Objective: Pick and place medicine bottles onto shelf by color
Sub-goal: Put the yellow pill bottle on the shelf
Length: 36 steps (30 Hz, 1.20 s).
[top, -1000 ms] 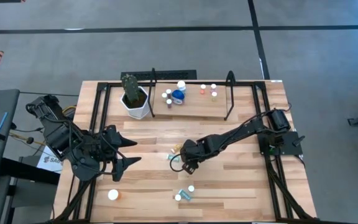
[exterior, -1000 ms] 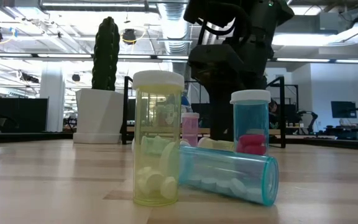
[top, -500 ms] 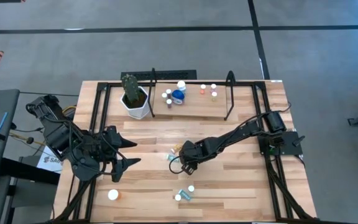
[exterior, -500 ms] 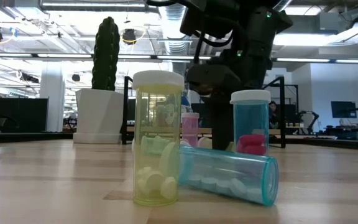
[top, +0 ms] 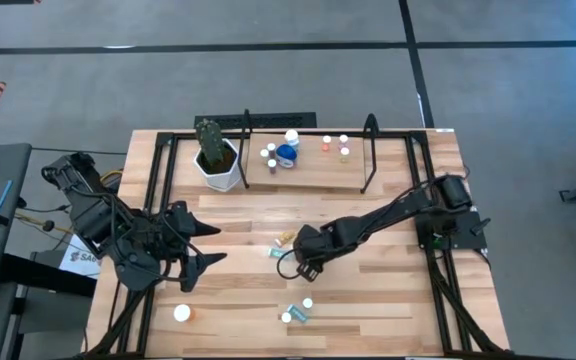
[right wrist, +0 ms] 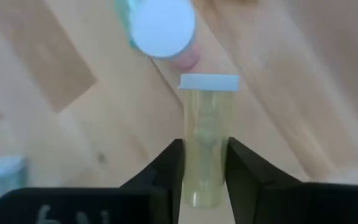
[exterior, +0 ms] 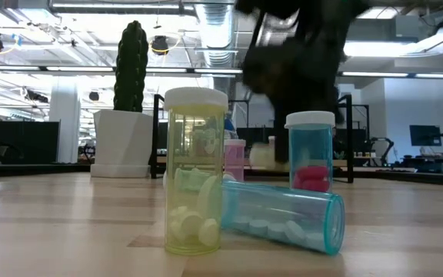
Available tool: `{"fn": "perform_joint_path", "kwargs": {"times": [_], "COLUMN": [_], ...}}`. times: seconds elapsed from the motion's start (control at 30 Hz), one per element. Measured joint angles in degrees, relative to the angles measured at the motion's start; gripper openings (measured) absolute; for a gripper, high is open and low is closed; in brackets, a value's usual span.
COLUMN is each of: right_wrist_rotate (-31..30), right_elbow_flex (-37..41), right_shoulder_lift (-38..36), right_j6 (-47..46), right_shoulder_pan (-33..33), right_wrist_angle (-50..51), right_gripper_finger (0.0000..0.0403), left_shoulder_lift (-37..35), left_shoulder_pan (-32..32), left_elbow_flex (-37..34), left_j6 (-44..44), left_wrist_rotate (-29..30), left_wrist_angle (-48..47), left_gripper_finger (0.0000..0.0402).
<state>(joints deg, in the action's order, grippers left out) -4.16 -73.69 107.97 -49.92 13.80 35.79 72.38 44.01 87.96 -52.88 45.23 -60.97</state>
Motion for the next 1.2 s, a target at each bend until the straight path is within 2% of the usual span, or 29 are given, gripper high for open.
{"fn": "perform_joint_path", "kwargs": {"times": [0.2, 0.3, 0.37, 0.47, 0.6, 0.73, 0.87, 1.03, 1.1, 1.2], "right_wrist_rotate": [-2.41, -4.99, -5.11, -5.05, -4.69, -2.17, -2.21, -8.66, -10.28, -12.25], "right_elbow_flex": [-0.04, -0.06, -0.06, -0.15, -0.17, -1.89, -5.41, -7.36, -7.36, -7.36], "right_shoulder_lift": [-9.48, -14.47, -17.21, -20.57, -23.36, -24.0, -23.02, -21.36, -21.34, -21.42], "right_j6": [0.51, 2.1, 3.7, 5.85, 6.91, 9.51, 14.49, 21.3, 23.63, 26.06], "right_shoulder_pan": [-0.43, -0.85, -1.46, -2.29, -3.21, -3.5, -2.69, -1.68, -1.94, -2.64], "right_wrist_angle": [0.0, -2.7, -5.3, -10.8, -15.55, -15.74, -18.32, -27.27, -31.44, -36.03], "right_gripper_finger": [0.0116, 0.0114, 0.0113, 0.0113, 0.0113, 0.0113, 0.0113, 0.0113, 0.0113, 0.0113], "left_shoulder_lift": [0.02, 0.75, 1.51, 2.93, 5.09, 5.63, 5.55, 5.54, 5.55, 5.55], "left_shoulder_pan": [-0.14, -1.04, -1.75, -3.68, -6.7, -10.73, -15.62, -20.19, -21.65, -22.98], "left_elbow_flex": [0.0, 0.0, -0.02, -0.02, -0.02, -0.02, 0.0, 0.0, 0.0, 0.0], "left_j6": [2.69, 7.49, 12.5, 22.95, 37.45, 44.92, 47.33, 45.63, 43.32, 40.14], "left_wrist_rotate": [5.55, 8.93, 8.85, 4.59, -5.5, -14.7, -20.67, -20.55, -19.39, -12.99], "left_wrist_angle": [0.76, 2.84, 4.82, 9.75, 16.07, 18.74, 19.69, 20.45, 21.22, 21.77], "left_gripper_finger": [0.0276, 0.0276, 0.0276, 0.0276, 0.0276, 0.0276, 0.0276, 0.0276, 0.0276, 0.0276]}}
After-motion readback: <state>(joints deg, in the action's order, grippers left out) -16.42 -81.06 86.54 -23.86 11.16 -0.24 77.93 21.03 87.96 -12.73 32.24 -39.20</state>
